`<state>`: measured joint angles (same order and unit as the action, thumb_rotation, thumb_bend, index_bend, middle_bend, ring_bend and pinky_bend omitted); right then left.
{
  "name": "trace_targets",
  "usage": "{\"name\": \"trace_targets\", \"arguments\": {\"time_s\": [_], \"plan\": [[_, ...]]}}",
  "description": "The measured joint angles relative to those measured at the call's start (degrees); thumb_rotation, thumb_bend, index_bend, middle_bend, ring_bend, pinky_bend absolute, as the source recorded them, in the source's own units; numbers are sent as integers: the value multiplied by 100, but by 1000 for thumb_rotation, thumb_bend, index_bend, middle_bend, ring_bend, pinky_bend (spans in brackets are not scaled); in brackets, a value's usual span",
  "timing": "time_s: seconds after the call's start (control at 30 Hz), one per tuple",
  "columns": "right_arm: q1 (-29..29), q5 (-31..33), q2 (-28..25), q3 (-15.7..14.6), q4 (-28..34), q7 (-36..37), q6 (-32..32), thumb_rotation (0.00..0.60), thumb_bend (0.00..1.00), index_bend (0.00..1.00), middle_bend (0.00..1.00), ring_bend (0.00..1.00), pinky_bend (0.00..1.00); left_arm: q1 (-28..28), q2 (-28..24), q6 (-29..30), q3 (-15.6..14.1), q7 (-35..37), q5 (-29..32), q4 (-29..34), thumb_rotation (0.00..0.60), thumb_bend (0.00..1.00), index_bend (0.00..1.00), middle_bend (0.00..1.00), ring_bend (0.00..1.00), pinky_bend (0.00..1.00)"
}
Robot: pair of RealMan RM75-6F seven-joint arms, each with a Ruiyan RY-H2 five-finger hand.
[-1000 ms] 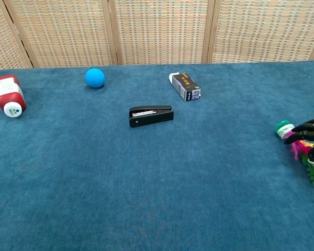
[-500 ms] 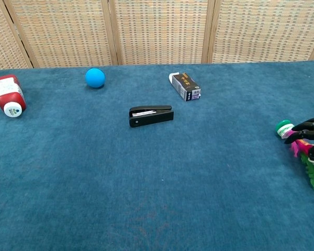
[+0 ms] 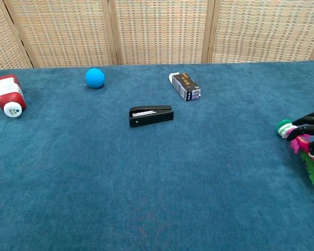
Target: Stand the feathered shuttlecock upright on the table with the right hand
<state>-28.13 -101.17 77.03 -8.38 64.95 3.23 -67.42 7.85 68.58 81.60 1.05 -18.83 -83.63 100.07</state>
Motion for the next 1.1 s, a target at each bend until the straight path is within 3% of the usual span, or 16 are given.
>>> {"name": "trace_targets", "arguments": {"time_s": [0.87, 1.1], "plan": [[-383, 262, -891, 638, 1697, -1214, 121, 600, 392, 647, 186, 0, 0, -15, -91, 50, 24, 182, -33, 28, 600, 38, 0, 0, 0, 0], [-568, 486, -1131, 966, 2164, -1617, 272, 600, 392, 655, 193, 0, 0, -14, -104, 45, 22, 212, -43, 34, 600, 38, 0, 0, 0, 0]]}}
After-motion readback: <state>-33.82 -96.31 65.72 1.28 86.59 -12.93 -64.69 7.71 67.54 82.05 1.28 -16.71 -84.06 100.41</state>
